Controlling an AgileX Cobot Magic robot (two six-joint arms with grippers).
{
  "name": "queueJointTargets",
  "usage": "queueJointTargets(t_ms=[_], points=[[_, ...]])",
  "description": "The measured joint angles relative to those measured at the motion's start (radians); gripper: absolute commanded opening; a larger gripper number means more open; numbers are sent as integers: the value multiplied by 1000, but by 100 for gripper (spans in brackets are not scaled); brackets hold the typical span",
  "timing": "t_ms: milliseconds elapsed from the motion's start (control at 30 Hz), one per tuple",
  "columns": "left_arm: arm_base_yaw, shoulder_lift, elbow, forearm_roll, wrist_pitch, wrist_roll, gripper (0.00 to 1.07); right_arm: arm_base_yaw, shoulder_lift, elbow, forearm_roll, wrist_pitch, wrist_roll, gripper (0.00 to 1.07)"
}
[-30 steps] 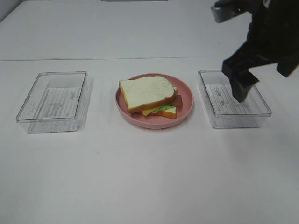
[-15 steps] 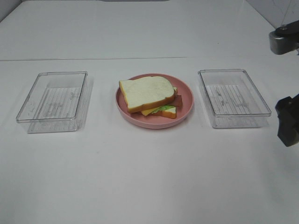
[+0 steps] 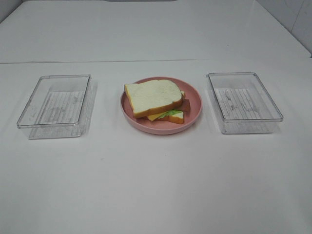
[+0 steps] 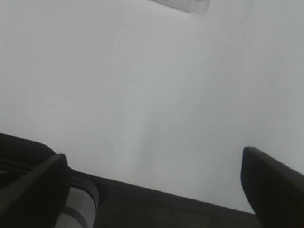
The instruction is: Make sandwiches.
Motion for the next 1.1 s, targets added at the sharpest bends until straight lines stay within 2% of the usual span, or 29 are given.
queueJointTargets(t_ms=[167,233,267,333,433,500,767,1100], points=[[0,0,0,0,0,0,101,-73,-136,57,7,-22,0,94],[0,0,0,0,0,0,101,-170,-286,98,7,-23,-3,94],[0,0,0,0,0,0,101,-170,-286,98,7,-23,-3,94],[0,0,0,0,0,0,101,-228,-401,131,16,-22,-10,94],[0,0,0,0,0,0,101,-243,-433,140,22,-22,-11,94],[0,0,0,0,0,0,101,-305,-579,175,56,-20,-67,94],[0,0,0,0,0,0,101,-331,-751,211,145,12,-177,94],[0,0,0,0,0,0,101,-331,-810,237,131,22,-194,94]])
